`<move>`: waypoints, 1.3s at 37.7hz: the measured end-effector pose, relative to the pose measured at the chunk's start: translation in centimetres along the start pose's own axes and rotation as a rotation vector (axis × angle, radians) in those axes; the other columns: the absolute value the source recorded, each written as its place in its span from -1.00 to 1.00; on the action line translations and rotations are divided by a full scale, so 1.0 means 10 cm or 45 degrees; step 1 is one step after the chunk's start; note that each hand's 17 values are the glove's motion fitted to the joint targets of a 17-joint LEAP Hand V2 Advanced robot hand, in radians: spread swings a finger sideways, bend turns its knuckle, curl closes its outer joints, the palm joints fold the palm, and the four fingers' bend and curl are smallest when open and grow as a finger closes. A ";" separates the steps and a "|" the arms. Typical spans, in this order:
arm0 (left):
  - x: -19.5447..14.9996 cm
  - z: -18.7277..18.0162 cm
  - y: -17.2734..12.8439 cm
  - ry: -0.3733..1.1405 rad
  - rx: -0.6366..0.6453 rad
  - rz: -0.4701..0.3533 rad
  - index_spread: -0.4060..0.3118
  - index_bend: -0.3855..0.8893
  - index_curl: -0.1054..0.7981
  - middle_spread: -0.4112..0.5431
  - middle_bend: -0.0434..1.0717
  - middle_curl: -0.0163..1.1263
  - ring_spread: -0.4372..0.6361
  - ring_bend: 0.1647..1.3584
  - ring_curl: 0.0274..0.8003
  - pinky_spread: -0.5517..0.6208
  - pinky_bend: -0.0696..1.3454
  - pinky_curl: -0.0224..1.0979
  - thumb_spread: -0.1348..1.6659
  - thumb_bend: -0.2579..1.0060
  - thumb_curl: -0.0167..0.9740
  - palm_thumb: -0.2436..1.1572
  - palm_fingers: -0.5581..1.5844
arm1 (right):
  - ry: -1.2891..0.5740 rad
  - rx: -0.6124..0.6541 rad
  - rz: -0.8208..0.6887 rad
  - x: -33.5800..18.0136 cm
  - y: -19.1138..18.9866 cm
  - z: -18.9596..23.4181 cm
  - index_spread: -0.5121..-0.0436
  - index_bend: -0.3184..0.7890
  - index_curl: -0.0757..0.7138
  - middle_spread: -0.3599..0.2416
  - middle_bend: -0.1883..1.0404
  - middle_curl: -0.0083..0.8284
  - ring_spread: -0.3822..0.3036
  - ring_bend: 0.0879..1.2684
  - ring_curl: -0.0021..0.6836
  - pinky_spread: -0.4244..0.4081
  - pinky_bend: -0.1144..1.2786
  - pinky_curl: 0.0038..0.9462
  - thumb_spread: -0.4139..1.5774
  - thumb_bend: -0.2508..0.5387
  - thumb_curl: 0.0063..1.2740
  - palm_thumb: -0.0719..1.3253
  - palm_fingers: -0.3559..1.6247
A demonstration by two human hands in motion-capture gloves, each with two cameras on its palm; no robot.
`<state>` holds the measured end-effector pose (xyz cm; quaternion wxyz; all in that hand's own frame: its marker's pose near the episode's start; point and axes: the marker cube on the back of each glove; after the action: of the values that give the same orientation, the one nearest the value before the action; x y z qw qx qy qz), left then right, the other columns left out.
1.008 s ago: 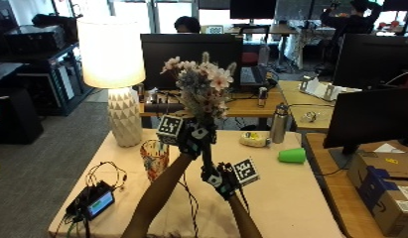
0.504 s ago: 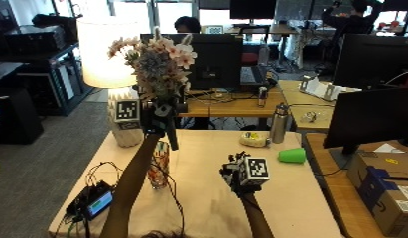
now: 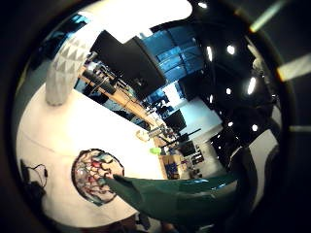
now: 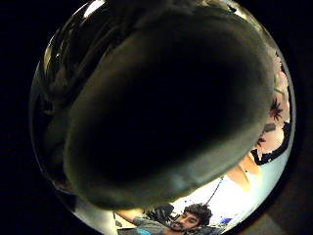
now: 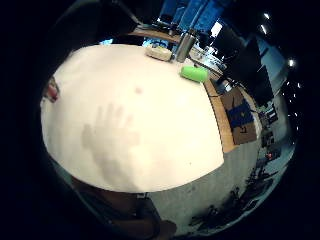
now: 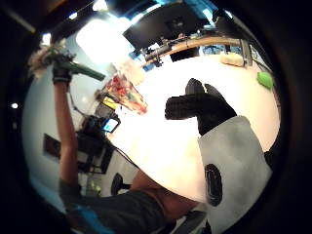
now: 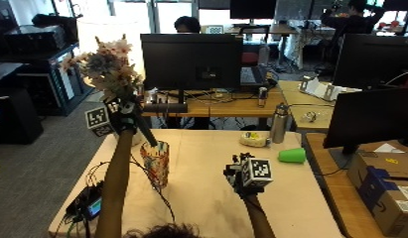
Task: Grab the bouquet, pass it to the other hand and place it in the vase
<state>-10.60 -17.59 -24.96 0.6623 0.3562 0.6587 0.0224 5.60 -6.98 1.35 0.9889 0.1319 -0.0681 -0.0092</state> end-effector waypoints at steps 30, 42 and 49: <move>-1.20 -0.18 0.47 0.005 -0.394 -0.365 -0.23 -0.51 0.30 -0.58 -0.17 -0.02 -0.60 -0.04 0.22 0.01 -0.29 -0.16 0.12 -0.60 0.09 0.24 -0.18 | -0.052 0.076 -0.032 -0.13 0.01 -0.18 -0.18 -0.13 0.12 0.26 -0.41 -0.10 0.56 -0.80 -0.05 0.85 -0.38 -0.28 0.62 -0.40 -0.23 0.13 -0.05; -1.08 -0.47 0.70 -0.478 -0.468 -0.245 0.61 -0.46 -0.26 0.48 -0.60 -0.36 0.30 -0.07 -0.10 0.63 0.09 -0.19 0.10 -0.70 -0.06 0.22 -0.62 | -0.066 0.119 -0.069 -0.22 -0.02 -0.30 -0.18 -0.13 0.12 0.26 -0.41 -0.13 0.56 -0.80 -0.03 0.83 -0.41 -0.28 0.62 -0.40 -0.25 0.13 -0.05; -0.62 -0.77 0.69 -0.399 -0.440 -0.181 0.74 -0.40 -0.45 0.75 -0.62 -0.42 0.58 -0.06 -0.18 0.74 0.18 -0.21 0.07 -0.68 -0.14 0.12 -0.67 | -0.094 0.120 -0.061 -0.24 -0.02 -0.31 -0.18 -0.13 0.12 0.26 -0.41 -0.14 0.56 -0.81 -0.03 0.83 -0.42 -0.27 0.62 -0.40 -0.25 0.14 -0.05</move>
<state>-15.25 -12.15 -15.22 0.8075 0.1892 0.5578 0.0326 3.68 -6.29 -2.03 0.9779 0.1795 -0.1018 -0.0346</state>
